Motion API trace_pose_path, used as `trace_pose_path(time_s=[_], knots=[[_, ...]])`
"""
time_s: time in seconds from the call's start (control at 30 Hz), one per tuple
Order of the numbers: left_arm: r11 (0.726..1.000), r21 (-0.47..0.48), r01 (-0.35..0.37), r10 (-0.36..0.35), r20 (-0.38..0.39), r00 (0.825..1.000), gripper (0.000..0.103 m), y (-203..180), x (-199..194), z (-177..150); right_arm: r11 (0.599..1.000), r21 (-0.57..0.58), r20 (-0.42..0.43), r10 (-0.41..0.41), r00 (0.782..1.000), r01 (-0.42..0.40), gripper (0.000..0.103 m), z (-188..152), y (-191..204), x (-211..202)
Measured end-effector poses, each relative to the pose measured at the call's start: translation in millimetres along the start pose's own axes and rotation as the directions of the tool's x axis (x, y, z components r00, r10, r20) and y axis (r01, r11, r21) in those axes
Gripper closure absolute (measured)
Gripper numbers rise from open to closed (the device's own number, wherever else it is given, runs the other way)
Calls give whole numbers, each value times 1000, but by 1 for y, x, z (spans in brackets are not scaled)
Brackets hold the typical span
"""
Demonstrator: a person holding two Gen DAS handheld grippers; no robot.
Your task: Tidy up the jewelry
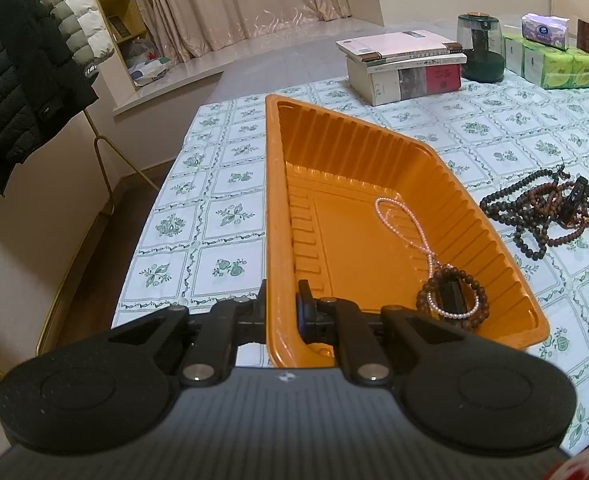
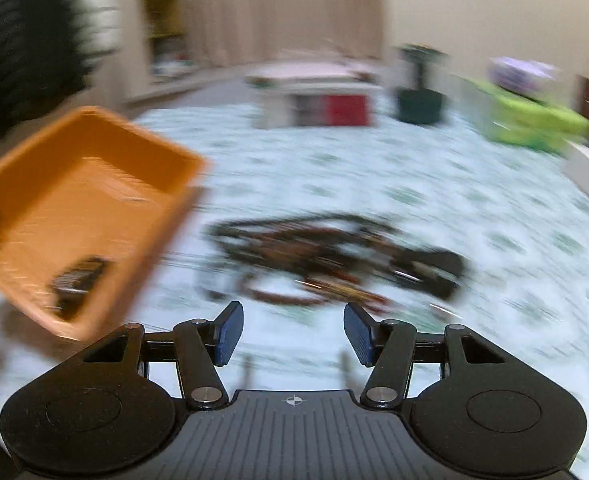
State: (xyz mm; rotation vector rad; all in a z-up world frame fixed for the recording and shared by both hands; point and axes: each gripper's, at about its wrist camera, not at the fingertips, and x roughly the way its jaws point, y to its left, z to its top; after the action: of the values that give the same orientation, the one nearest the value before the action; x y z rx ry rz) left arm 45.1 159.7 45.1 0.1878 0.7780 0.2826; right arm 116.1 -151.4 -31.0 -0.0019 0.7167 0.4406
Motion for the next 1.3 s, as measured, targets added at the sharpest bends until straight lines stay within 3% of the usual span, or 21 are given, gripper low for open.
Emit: trace_pose_path(time_s=[0.2,0.5,0.57,0.8,0.83,1.1,1.13,1.3], knots=[[1000,0,-8,8,-10,1000,93,-2,0,-1,990,50,1,-131,991,131,47,-3,-52,-1],[1000,9,-13,14,-15,1000,93,-4,0,1,986,60,6,-158,987,157,48,-2,-68,12],[1000,9,-14,14,-15,1000,93,-4,0,1,984,62,7,-167,986,166,57,-1,-68,17],[1000,13,-17,17,-18,1000,93,-3,0,0,975,64,-22,-213,977,214,77,-1,-69,33],[1000,14,-18,18,-18,1000,93,-4,0,0,974,63,-20,-217,976,218,87,-1,-69,33],[1000,14,-18,19,-18,1000,93,-4,1,0,978,20,13,-209,978,209,87,1,-58,21],[1000,14,-18,19,-17,1000,93,-4,1,0,980,7,24,-199,980,199,98,3,-53,18],[1000,11,-15,15,-18,1000,93,-4,1,0,991,-72,73,-109,991,114,98,16,-15,8]])
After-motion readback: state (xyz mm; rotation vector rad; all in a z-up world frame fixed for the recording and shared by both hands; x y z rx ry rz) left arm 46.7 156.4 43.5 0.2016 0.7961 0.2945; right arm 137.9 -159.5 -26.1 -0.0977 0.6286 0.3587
